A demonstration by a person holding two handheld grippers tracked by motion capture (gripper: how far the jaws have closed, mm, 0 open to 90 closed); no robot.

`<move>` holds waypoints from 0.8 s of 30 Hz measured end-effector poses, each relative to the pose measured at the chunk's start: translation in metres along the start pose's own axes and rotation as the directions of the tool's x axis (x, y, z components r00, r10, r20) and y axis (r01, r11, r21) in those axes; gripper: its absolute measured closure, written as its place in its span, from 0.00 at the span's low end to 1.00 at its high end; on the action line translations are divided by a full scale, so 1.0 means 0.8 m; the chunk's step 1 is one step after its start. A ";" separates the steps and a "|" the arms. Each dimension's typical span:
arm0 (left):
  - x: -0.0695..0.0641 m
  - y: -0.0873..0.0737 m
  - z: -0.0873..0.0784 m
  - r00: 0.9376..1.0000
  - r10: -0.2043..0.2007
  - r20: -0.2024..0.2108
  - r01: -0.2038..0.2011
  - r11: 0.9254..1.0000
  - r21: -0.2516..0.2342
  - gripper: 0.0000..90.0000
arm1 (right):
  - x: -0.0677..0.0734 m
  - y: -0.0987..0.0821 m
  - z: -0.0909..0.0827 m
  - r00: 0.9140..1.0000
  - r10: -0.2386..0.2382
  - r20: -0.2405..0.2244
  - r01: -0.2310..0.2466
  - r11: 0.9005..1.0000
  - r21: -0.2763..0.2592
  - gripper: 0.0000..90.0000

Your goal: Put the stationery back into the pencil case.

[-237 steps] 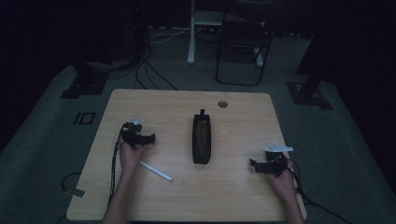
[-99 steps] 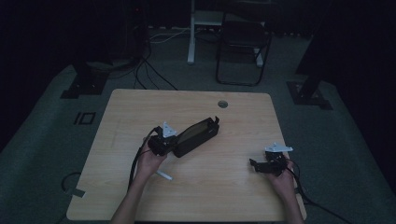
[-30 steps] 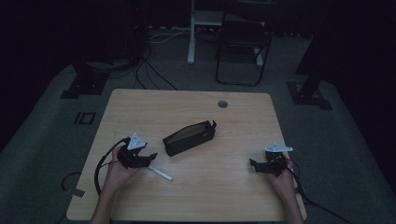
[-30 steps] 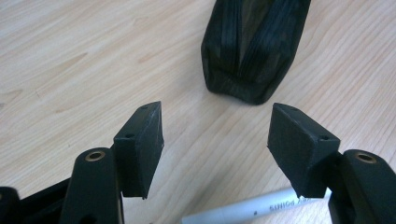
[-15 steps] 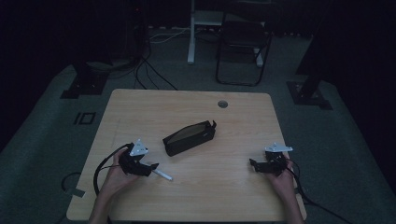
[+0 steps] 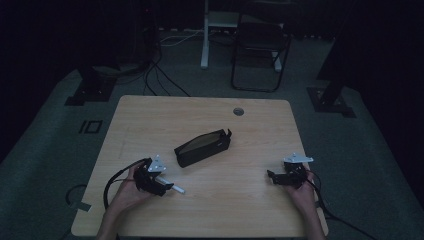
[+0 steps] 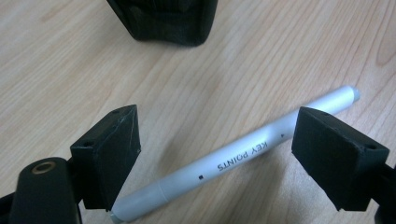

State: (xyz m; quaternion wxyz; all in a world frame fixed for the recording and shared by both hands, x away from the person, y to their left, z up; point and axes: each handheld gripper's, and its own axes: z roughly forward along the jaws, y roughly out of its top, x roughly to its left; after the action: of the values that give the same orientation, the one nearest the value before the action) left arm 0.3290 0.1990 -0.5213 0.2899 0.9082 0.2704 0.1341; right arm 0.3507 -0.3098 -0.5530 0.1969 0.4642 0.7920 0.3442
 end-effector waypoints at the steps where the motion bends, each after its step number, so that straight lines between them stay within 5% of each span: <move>1: 0.000 -0.003 0.002 1.000 0.002 0.008 -0.002 1.000 0.012 0.18 | 0.000 0.000 0.000 1.000 0.000 0.000 0.000 1.000 0.000 0.15; 8: 0.006 -0.010 0.007 1.000 -0.020 0.002 0.020 0.999 0.032 0.24 | 0.000 0.000 0.000 1.000 0.000 0.000 0.000 1.000 0.000 0.15; 15: 0.013 -0.012 0.006 0.997 -0.051 0.050 0.050 0.999 0.018 0.44 | 0.000 0.000 0.000 1.000 0.000 -0.001 0.000 1.000 0.000 0.15; 24: 0.009 -0.009 0.005 0.996 -0.019 0.082 0.018 1.000 0.008 0.62 | 0.000 0.000 0.001 1.000 -0.002 -0.002 0.002 1.000 0.000 0.15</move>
State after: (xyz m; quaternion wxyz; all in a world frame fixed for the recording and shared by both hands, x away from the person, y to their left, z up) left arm 0.3334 0.2064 -0.5283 0.2986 0.9115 0.2670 0.0930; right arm 0.3512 -0.3096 -0.5531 0.1967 0.4632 0.7925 0.3446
